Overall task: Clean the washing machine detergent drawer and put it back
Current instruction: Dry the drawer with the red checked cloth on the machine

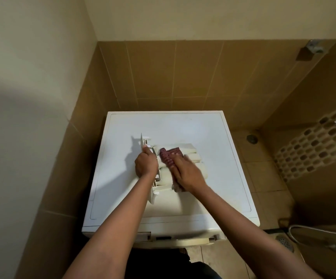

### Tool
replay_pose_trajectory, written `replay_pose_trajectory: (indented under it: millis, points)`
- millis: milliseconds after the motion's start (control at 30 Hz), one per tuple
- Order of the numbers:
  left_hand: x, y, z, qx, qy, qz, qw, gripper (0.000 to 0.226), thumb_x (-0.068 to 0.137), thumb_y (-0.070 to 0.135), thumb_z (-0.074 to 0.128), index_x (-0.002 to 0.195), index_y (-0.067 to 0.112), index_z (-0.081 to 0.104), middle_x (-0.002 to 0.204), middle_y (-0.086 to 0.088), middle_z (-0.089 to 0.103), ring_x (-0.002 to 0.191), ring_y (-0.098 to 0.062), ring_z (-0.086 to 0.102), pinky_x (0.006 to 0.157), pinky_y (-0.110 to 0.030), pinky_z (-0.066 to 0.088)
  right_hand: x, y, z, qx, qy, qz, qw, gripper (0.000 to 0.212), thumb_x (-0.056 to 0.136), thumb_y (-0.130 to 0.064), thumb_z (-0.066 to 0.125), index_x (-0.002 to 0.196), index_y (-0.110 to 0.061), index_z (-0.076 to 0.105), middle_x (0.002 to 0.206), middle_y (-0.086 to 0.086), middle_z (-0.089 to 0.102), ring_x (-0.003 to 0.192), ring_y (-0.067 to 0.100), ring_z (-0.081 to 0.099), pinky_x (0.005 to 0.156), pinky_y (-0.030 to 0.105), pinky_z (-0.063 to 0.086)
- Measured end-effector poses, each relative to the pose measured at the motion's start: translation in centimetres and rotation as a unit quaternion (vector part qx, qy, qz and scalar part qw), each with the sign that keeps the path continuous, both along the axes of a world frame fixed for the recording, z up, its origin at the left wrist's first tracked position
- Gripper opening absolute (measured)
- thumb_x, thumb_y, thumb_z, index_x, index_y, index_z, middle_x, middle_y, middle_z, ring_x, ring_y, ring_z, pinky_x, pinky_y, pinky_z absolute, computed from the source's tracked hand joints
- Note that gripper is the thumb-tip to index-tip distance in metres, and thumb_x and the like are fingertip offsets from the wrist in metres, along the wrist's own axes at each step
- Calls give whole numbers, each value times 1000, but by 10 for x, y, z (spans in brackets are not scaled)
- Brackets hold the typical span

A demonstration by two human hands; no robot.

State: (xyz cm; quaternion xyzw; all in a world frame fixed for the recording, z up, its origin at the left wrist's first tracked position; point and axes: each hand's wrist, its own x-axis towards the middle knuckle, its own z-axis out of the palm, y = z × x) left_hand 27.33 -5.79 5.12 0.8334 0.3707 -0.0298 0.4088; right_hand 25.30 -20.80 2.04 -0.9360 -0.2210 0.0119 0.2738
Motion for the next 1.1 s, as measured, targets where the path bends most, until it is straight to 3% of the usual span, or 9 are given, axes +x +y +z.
replay_pose_trajectory:
  millis: [67, 167, 300, 400, 533, 700, 833, 967, 1100]
  points:
    - [0, 0, 1, -1, 0, 3, 1000, 68, 105, 41, 14, 117, -5, 63, 122, -26, 61, 115, -40, 56, 91, -42, 45, 16, -13, -2, -78, -48, -36, 995, 37, 101, -30, 35, 132, -14, 48, 131, 6, 56, 122, 25, 51, 115, 35, 19]
    - [0, 0, 1, -7, -1, 9, 1000, 68, 105, 41, 15, 116, -5, 63, 121, -25, 62, 113, -40, 57, 90, -42, 45, 40, -17, -3, -140, -57, -156, 976, 34, 100, -25, 34, 119, -7, 55, 118, 13, 64, 121, 29, 52, 117, 42, 17]
    - [1, 0, 0, -12, -9, 16, 1000, 68, 105, 42, 15, 112, -4, 65, 118, -24, 64, 110, -38, 59, 88, -41, 47, 75, -15, 9, -47, 117, -328, 936, 32, 98, -24, 32, 116, -7, 52, 111, 14, 63, 108, 32, 55, 104, 43, 33]
    - [2, -1, -2, -12, -5, 18, 1000, 67, 104, 41, 16, 112, -3, 65, 118, -24, 64, 109, -39, 59, 89, -41, 48, 83, 7, 16, 1, 112, -195, 974, 29, 92, -15, 39, 116, -16, 56, 112, 9, 63, 97, 27, 59, 79, 30, 46]
    - [3, 0, -1, -19, -1, 18, 1000, 67, 104, 41, 16, 117, -4, 64, 123, -24, 62, 113, -39, 57, 92, -41, 46, 72, 52, 20, 8, 110, 2, 994, 39, 102, -27, 37, 137, -15, 48, 135, 7, 55, 124, 26, 48, 97, 36, 41]
    - [4, 1, -3, -21, 8, 15, 1000, 68, 104, 42, 16, 118, -4, 64, 125, -25, 61, 116, -39, 56, 94, -42, 44, 60, 49, 23, 8, 105, 49, 993, 40, 99, -23, 43, 139, -17, 44, 141, 4, 49, 124, 26, 47, 88, 36, 46]
    - [4, 2, -3, -24, 13, 13, 1000, 68, 104, 42, 15, 119, -4, 62, 126, -24, 60, 117, -39, 55, 96, -43, 44, 43, 39, 26, -1, 116, 43, 992, 47, 87, -16, 56, 134, -17, 47, 126, 7, 58, 107, 30, 57, 73, 30, 41]
    - [4, 2, -3, -24, 19, 13, 999, 69, 103, 43, 14, 121, -4, 61, 128, -25, 59, 118, -40, 55, 95, -43, 43, 18, 26, 29, 31, 98, 33, 994, 33, 85, -15, 56, 118, -14, 51, 98, 9, 66, 85, 31, 60, 61, 29, 35]
    - [3, 1, -5, -26, 19, 13, 999, 69, 103, 42, 14, 124, -5, 59, 129, -25, 57, 119, -40, 54, 96, -43, 42, -12, 5, 27, 53, 104, 64, 991, 31, 82, -7, 56, 112, -12, 52, 94, 5, 65, 81, 26, 60, 63, 35, 47]
